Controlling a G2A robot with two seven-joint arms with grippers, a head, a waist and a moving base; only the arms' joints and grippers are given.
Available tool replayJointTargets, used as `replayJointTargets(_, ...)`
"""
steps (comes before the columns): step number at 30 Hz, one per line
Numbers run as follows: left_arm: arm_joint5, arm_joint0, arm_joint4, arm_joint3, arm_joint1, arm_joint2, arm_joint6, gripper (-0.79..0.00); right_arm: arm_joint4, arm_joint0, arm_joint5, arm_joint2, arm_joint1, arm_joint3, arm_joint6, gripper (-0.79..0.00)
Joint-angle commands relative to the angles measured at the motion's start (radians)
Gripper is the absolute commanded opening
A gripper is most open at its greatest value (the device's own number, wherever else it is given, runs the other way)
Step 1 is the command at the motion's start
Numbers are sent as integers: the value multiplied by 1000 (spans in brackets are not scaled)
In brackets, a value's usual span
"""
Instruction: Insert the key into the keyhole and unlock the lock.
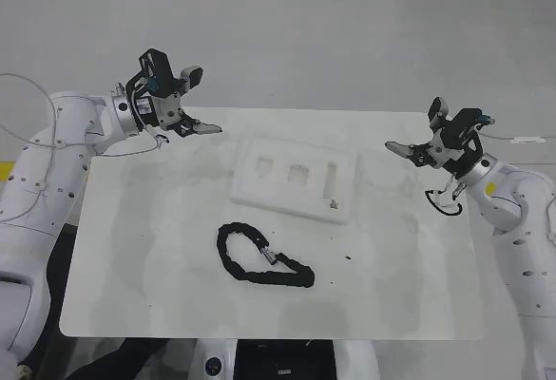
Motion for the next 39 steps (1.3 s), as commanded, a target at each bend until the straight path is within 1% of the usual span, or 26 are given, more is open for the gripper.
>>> replayJointTargets(1, 0, 0, 0, 0, 0, 0, 0, -1, 0, 0, 0, 0, 0, 0, 0, -1)
replayJointTargets(8, 0, 0, 0, 0, 0, 0, 0, 0, -4, -2, 5, -1, 0, -2, 4, 0)
replayJointTargets(10, 0, 0, 0, 0, 0, 0, 0, 0, -28, -21, 30, -19, -2, -40, 22, 0)
replayJointTargets(13, 0, 0, 0, 0, 0, 0, 0, 0, 10, -40, 15, -35, -3, -67, 45, 0)
replayJointTargets(17, 0, 0, 0, 0, 0, 0, 0, 0, 84, -63, 37, -61, -9, -104, 117, 0)
replayJointTargets(20, 0, 0, 0, 0, 0, 0, 0, 0, 145, -85, 61, -77, -11, -142, 200, 0)
replayJointTargets(23, 0, 0, 0, 0, 0, 0, 0, 0, 210, -106, 85, -94, -11, -189, 311, 0)
replayJointTargets(29, 0, 0, 0, 0, 0, 0, 0, 0, 345, -136, 176, -149, -12, -273, 612, 0)
replayJointTargets(31, 0, 0, 0, 0, 0, 0, 0, 0, 392, -136, 197, -161, -12, -291, 675, 0)
replayJointTargets(34, 0, 0, 0, 0, 0, 0, 0, 0, 427, -145, 210, -172, -11, -313, 734, 0)
replayJointTargets(39, 0, 0, 0, 0, 0, 0, 0, 0, 447, -160, 236, -175, -7, -354, 796, 0)
